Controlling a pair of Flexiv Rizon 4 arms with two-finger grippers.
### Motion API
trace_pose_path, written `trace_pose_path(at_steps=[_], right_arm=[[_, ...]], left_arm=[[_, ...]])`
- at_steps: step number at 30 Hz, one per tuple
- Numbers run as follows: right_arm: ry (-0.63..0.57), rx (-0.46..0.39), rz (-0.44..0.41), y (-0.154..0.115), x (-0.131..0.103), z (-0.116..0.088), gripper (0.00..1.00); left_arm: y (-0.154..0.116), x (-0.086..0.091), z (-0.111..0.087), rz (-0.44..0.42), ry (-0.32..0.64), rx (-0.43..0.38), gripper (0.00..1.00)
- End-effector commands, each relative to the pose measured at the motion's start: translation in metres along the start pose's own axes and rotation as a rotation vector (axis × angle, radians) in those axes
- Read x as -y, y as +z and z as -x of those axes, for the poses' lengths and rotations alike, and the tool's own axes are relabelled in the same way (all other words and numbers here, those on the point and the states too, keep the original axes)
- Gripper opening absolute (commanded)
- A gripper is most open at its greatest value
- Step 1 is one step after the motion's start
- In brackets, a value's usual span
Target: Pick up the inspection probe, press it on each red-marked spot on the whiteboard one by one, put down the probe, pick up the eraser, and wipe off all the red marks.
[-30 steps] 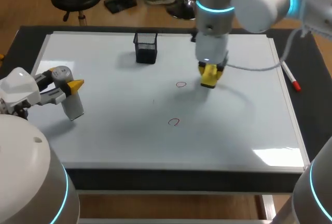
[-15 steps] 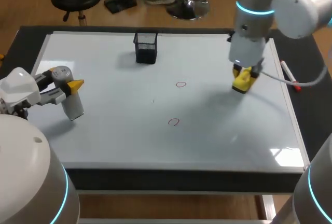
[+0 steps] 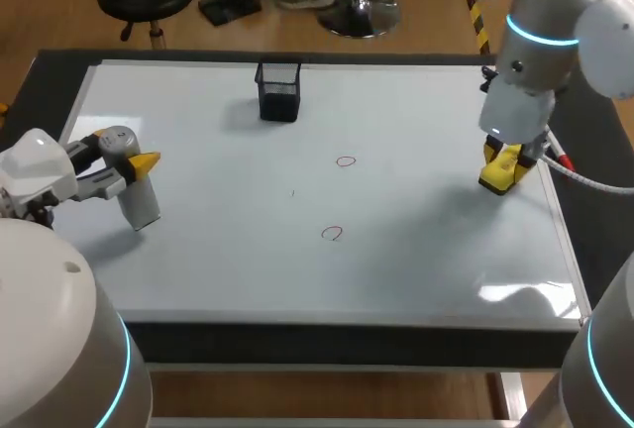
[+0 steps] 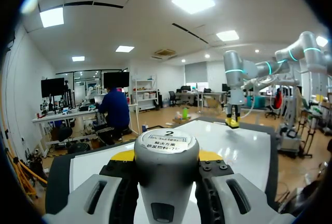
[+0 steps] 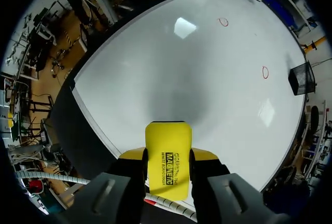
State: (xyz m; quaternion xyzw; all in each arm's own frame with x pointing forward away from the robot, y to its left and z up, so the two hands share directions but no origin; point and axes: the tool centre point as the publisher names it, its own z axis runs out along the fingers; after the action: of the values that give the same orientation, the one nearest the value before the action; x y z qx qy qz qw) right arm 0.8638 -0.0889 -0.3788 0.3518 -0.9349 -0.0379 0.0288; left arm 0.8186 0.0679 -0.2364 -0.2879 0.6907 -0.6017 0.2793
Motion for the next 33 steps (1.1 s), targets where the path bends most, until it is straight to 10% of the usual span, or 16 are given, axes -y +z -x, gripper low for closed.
trace_pose_path(at_steps=[1,20,33], right_arm=[[-0.004,0.018,-0.003,-0.001,0.000,-0.005,0.00],[-0.004,0.018,-0.003,-0.001,0.000,-0.005,0.00],[-0.004,0.018,-0.003,-0.001,0.000,-0.005,0.00]], left_arm=[[0.002,0.000,-0.001,-0.002,0.002,0.006,0.00],[0.002,0.000,-0.001,-0.002,0.002,0.006,0.00],[0.089,0.032,-0.019,-0.068,0.068,-0.232,0.00]])
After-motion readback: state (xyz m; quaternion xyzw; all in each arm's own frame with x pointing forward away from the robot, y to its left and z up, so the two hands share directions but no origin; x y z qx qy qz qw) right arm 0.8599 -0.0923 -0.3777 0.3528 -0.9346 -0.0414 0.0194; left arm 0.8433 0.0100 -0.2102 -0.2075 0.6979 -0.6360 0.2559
